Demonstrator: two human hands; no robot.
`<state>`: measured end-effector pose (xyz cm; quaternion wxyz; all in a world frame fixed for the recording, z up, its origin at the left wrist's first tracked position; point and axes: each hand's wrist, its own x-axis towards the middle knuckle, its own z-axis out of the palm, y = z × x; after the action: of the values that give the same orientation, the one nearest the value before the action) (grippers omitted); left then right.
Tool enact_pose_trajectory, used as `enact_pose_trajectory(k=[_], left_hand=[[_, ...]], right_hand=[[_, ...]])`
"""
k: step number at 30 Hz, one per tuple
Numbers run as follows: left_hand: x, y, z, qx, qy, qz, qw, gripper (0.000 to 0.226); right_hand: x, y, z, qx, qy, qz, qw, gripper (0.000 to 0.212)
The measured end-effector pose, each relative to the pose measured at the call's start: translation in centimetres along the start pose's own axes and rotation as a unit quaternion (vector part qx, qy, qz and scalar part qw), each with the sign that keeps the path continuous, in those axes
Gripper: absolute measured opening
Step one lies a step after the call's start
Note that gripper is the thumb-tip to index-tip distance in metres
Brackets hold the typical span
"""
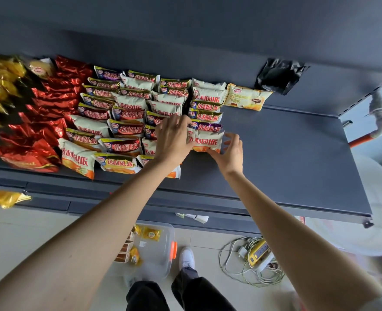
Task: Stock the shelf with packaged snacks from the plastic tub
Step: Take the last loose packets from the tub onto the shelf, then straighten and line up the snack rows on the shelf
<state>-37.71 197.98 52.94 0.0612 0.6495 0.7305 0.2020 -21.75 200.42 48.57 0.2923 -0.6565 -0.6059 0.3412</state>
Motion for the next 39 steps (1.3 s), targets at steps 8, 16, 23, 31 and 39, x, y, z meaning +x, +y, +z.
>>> enact_pose_trajectory(k=[8, 16, 23, 31, 39], left_hand=[[-1.4, -0.3, -1.6, -0.013, 0.024, 0.016, 0.999, 0.049], [-4.6, -1.6, -4.4, 0.047, -0.047, 0.071, 0.995, 0.062], [-8.0, -3.6, -7.7, 0.106, -0.111, 0.123, 0.981, 0.071], [-14.5, -10.1, -11.7, 0.091, -0.136, 0.191, 0.968, 0.070], [-24.7, -21.8, -13.6, 0.095, -0.193, 0.145, 0.966, 0.068]], right_hand=[[-1.1, 0.1, -0.3, -0.010, 0.001, 0.008, 1.000, 0.069], [-4.6, 0.5, -1.2, -0.040, -0.028, 0.021, 0.999, 0.070], [-11.3, -0.1, -2.6, -0.237, -0.071, -0.007, 0.969, 0.078], [-19.7, -3.5, 0.4, -0.407, -0.063, -0.095, 0.906, 0.086], [-28.5, -5.8, 6.7, -0.409, -0.068, -0.099, 0.905, 0.083]])
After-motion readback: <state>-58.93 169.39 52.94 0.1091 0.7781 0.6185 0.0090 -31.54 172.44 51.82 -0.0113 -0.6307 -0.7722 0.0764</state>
